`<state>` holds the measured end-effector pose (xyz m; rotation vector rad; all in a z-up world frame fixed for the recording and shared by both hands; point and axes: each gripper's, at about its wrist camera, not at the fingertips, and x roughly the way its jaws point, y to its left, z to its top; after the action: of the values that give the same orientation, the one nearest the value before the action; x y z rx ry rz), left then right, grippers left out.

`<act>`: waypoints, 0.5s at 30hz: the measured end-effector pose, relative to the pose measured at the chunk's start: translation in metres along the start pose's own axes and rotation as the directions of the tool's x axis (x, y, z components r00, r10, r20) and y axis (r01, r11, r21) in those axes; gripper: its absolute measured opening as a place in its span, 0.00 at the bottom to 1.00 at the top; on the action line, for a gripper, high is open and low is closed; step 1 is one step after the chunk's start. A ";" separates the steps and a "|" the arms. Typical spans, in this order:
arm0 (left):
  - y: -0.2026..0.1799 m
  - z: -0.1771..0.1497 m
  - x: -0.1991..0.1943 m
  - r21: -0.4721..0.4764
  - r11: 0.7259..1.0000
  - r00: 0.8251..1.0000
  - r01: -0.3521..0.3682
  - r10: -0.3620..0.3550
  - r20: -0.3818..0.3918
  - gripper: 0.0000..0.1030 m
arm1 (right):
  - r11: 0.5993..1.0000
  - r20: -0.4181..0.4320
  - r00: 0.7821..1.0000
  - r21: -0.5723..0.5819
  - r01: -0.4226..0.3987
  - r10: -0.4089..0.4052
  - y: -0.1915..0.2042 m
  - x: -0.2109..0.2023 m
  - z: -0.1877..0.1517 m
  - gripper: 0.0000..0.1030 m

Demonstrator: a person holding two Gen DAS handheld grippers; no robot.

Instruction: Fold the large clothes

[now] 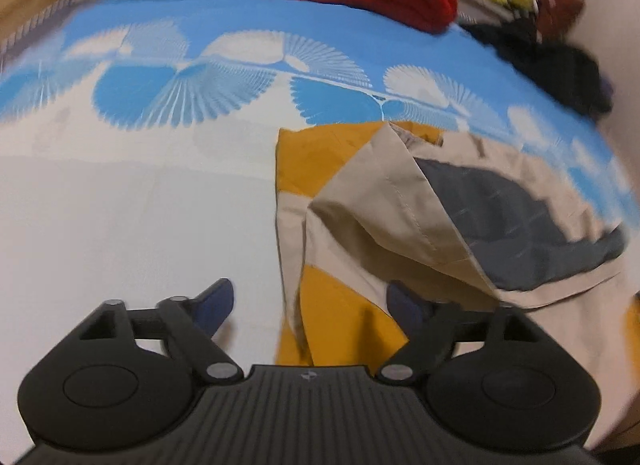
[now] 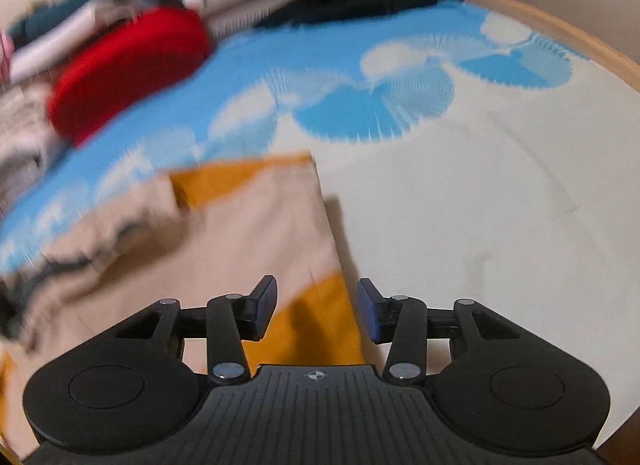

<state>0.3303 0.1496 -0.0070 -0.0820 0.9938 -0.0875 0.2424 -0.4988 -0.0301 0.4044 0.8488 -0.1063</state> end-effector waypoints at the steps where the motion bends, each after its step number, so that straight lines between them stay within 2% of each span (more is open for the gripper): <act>1: -0.007 0.002 0.006 0.046 0.999 1.000 -0.024 0.024 0.006 0.85 | 1.000 -0.024 1.000 -0.012 0.017 -0.018 0.000 0.006 -0.003 0.45; 4: -0.021 0.006 0.026 0.151 0.986 0.998 -0.067 0.066 0.013 0.85 | 1.000 -0.059 0.998 -0.007 0.030 -0.031 -0.003 0.018 -0.006 0.45; 7: -0.030 0.010 0.038 0.223 0.971 0.996 -0.085 0.075 0.051 0.85 | 1.000 -0.066 0.998 0.008 0.016 -0.015 -0.004 0.024 -0.003 0.45; 11: -0.036 0.022 0.050 0.248 0.965 0.989 -0.084 0.051 0.137 0.80 | 1.000 -0.080 0.997 -0.024 0.002 -0.004 0.002 0.034 0.000 0.45; 12: -0.035 0.026 0.051 0.235 0.970 0.988 -0.063 0.028 0.149 0.71 | 1.000 -0.083 0.997 -0.026 0.004 -0.006 0.003 0.033 0.000 0.45; 13: -0.034 0.030 0.053 0.221 0.974 0.987 -0.045 0.010 0.159 0.54 | 1.000 -0.084 0.996 -0.022 0.003 -0.005 0.003 0.034 0.001 0.45; 14: -0.032 0.035 0.055 0.207 0.978 0.987 -0.034 0.000 0.163 0.42 | 1.000 -0.083 0.997 -0.017 0.002 -0.003 0.002 0.036 0.002 0.45; 15: -0.029 0.039 0.055 0.188 0.982 0.987 -0.018 -0.012 0.160 0.12 | 1.000 -0.080 0.997 -0.013 0.002 -0.003 0.002 0.035 0.002 0.44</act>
<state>0.3924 0.1156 -0.0285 0.0858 0.8207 -0.1700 0.2678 -0.4951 -0.0544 0.3973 0.9289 -0.0870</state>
